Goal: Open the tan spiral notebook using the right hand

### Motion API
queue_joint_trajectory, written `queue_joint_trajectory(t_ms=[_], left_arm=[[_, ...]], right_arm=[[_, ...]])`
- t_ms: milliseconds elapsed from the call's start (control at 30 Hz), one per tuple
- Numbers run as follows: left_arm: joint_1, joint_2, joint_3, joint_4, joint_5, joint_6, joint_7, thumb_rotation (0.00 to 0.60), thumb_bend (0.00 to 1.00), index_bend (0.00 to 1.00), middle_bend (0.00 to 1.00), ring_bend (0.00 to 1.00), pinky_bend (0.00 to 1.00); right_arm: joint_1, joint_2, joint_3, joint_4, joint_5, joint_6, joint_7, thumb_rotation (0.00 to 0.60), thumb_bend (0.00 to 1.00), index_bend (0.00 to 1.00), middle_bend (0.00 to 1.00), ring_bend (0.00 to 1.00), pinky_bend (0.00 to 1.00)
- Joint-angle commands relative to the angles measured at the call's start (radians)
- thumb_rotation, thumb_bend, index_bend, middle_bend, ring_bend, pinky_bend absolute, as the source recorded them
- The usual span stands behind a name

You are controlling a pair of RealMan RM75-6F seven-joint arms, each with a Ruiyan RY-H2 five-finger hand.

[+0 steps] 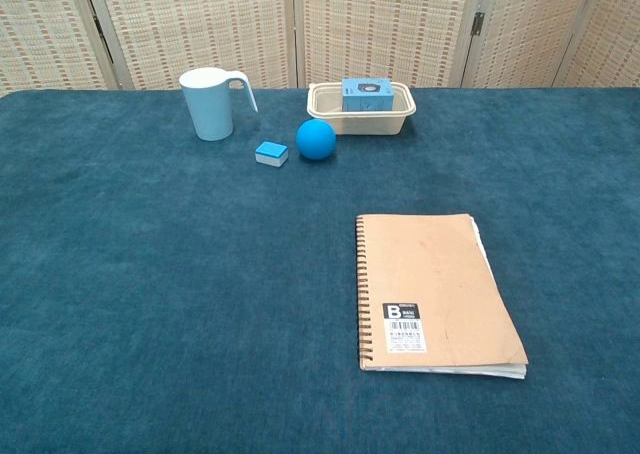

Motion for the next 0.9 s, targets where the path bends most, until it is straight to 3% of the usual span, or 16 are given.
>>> queue_joint_trajectory(t_ms=[33, 167, 467, 733, 900], left_arm=[[-0.001, -0.001, 0.0, 0.001, -0.003, -0.003, 0.002, 0.6, 0.2, 0.14, 0.06, 0.06, 0.14], [-0.003, 0.0, -0.001, 0.002, -0.007, -0.007, 0.001, 0.6, 0.2, 0.14, 0.06, 0.06, 0.14], [-0.01, 0.003, -0.007, 0.004, -0.042, -0.037, 0.014, 0.6, 0.2, 0.13, 0.06, 0.06, 0.14], [0.002, -0.011, -0.039, 0.022, -0.087, 0.003, 0.062, 0.6, 0.2, 0.13, 0.06, 0.06, 0.14], [0.01, -0.002, -0.05, 0.018, -0.105, 0.013, 0.045, 0.6, 0.2, 0.13, 0.06, 0.06, 0.14]], right_arm=[[0.003, -0.001, 0.001, 0.002, 0.003, -0.007, 0.001, 0.6, 0.18, 0.0, 0.0, 0.0, 0.0], [0.012, -0.002, 0.0, 0.01, -0.002, -0.022, 0.007, 0.6, 0.2, 0.0, 0.0, 0.0, 0.0], [0.044, -0.039, -0.059, 0.098, -0.221, 0.02, 0.142, 0.6, 0.26, 0.0, 0.0, 0.0, 0.0], [0.106, -0.154, -0.094, 0.193, -0.236, -0.127, 0.09, 0.6, 0.27, 0.0, 0.0, 0.0, 0.0], [0.149, -0.244, -0.1, 0.28, -0.247, -0.18, 0.136, 0.6, 0.27, 0.0, 0.0, 0.0, 0.0]])
